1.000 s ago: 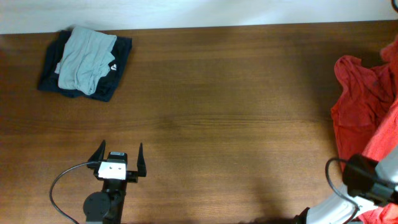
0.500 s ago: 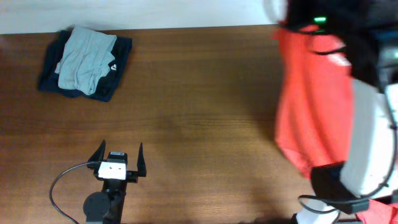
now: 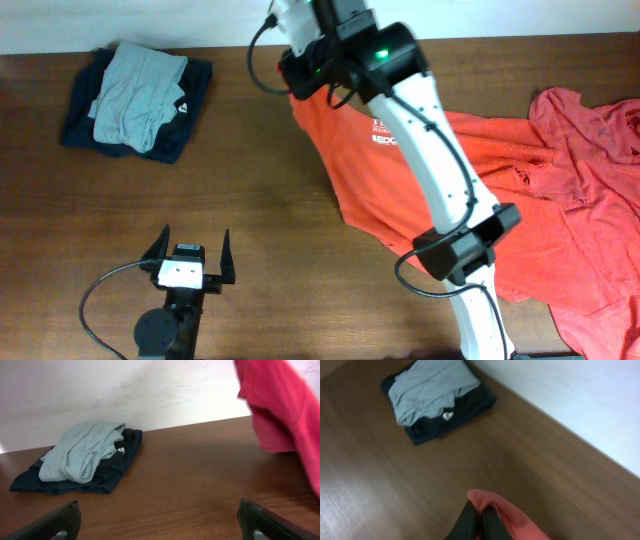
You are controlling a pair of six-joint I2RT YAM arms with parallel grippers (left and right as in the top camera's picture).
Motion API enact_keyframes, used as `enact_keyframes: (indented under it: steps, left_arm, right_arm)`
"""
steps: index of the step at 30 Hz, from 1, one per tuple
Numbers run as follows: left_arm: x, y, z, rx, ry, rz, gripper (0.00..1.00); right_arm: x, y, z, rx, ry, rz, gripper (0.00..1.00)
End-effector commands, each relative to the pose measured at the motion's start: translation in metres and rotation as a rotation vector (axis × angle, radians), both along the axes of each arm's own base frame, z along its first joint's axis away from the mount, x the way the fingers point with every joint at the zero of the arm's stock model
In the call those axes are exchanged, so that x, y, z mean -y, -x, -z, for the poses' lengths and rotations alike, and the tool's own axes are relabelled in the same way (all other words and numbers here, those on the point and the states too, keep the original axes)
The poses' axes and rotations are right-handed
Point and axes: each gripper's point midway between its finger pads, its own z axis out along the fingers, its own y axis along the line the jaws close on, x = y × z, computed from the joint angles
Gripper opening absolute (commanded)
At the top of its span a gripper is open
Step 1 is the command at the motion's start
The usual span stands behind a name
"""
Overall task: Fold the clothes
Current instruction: 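Lift the T-shirt with the right gripper and drag it leftward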
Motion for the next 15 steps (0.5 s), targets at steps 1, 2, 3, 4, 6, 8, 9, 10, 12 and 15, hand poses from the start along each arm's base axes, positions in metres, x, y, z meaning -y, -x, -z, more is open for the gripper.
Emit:
enact_keyframes:
  steps: [1, 2, 3, 4, 6, 8, 9, 10, 12, 15]
  left_arm:
    - [-0.0001, 0.0002, 0.0013, 0.002, -0.017, -0.001, 0.99]
    - [-0.0001, 0.0002, 0.0013, 0.002, -0.017, -0.001, 0.99]
    - [-0.0001, 0.0002, 0.0013, 0.002, -0.017, -0.001, 0.99]
    - [-0.0001, 0.0002, 0.0013, 0.002, -0.017, -0.001, 1.00]
    - [-0.0001, 0.0002, 0.0013, 0.002, -0.017, -0.001, 0.99]
    - [-0.0001, 0.0002, 0.0013, 0.002, -0.017, -0.001, 0.99]
    - [-0.0001, 0.0002, 0.0013, 0.002, -0.017, -0.001, 0.99]
    - [-0.0001, 0.0002, 0.0013, 0.002, -0.017, -0.001, 0.99]
    - [-0.0001, 0.0002, 0.0013, 0.002, -0.017, -0.001, 0.99]
    - [-0.0001, 0.0002, 0.0013, 0.002, -0.017, -0.001, 0.99]
  right_arm:
    - [-0.0089, 0.0108, -0.0293, 0.053, -0.048, -0.028, 0.04]
    - [-0.0107, 0.0121, -0.0293, 0.053, -0.048, -0.032, 0.04]
    - [-0.0115, 0.0128, -0.0292, 0.053, -0.048, -0.034, 0.04]
    - [-0.0130, 0.0140, -0.0291, 0.052, -0.047, -0.037, 0.04]
    - [-0.0147, 0.0154, -0.0290, 0.052, -0.047, -0.041, 0.04]
    - [-0.0146, 0.0163, -0.0280, 0.047, -0.045, -0.042, 0.04]
    - [-0.0144, 0.0166, -0.0276, 0.045, -0.043, -0.042, 0.04]
    - [-0.0142, 0.0169, -0.0272, 0.043, -0.042, -0.042, 0.04]
    - [-0.0142, 0.0170, -0.0271, 0.043, -0.042, -0.042, 0.04]
    - [-0.0140, 0.0174, -0.0266, 0.040, -0.041, -0.042, 0.04]
